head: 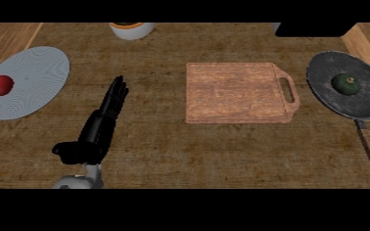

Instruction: Pick the squash from the cutting board and place it in the pan

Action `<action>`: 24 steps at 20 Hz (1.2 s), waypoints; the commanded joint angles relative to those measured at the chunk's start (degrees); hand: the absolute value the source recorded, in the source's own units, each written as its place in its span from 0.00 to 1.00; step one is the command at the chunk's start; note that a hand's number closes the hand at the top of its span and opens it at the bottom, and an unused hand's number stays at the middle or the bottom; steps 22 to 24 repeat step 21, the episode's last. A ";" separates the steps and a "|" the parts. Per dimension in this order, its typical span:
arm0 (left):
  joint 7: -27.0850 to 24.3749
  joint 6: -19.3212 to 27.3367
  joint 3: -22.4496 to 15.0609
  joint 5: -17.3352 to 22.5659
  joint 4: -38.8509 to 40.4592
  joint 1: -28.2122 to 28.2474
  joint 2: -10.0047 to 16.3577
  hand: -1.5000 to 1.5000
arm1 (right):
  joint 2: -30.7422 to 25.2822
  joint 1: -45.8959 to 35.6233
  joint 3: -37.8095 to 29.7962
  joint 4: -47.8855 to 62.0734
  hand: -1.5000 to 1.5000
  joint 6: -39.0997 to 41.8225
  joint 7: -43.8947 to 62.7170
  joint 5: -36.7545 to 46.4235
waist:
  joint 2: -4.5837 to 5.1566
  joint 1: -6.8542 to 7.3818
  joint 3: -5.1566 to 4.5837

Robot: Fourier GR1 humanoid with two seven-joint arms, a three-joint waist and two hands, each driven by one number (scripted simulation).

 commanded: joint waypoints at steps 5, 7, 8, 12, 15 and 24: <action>-3.47 -0.64 0.72 -0.65 3.61 0.89 -0.89 0.50 | 2.32 4.59 5.23 -10.76 0.00 -0.98 6.06 -4.23 | -0.03 -0.09 -0.04; -0.90 -0.54 -1.53 -1.73 -3.37 4.95 -0.59 0.50 | 2.24 7.29 5.68 -11.02 0.00 -0.71 4.43 -5.14 | -0.04 0.05 -0.01; -1.80 0.77 -0.75 -2.40 1.45 1.18 -1.83 0.50 | 4.71 10.95 6.48 -16.98 0.00 -0.87 5.85 -5.91 | -0.09 -0.29 -0.05; -3.32 -2.05 -0.50 -0.50 -3.02 6.99 0.10 0.50 | 3.87 11.86 7.83 -20.44 0.00 -2.74 10.83 -5.96 | -0.10 -0.09 -0.04; 1.95 0.11 -0.08 -1.84 -1.33 0.00 -1.52 0.50 | 3.62 14.48 8.47 -21.37 0.00 -1.29 9.92 -7.32 | -0.07 -0.23 -0.03; -1.44 -0.92 1.73 -1.50 3.23 -0.87 -0.88 0.50 | 4.92 13.80 11.37 -23.45 0.00 -10.09 8.77 -3.58 | 0.00 -0.15 -0.02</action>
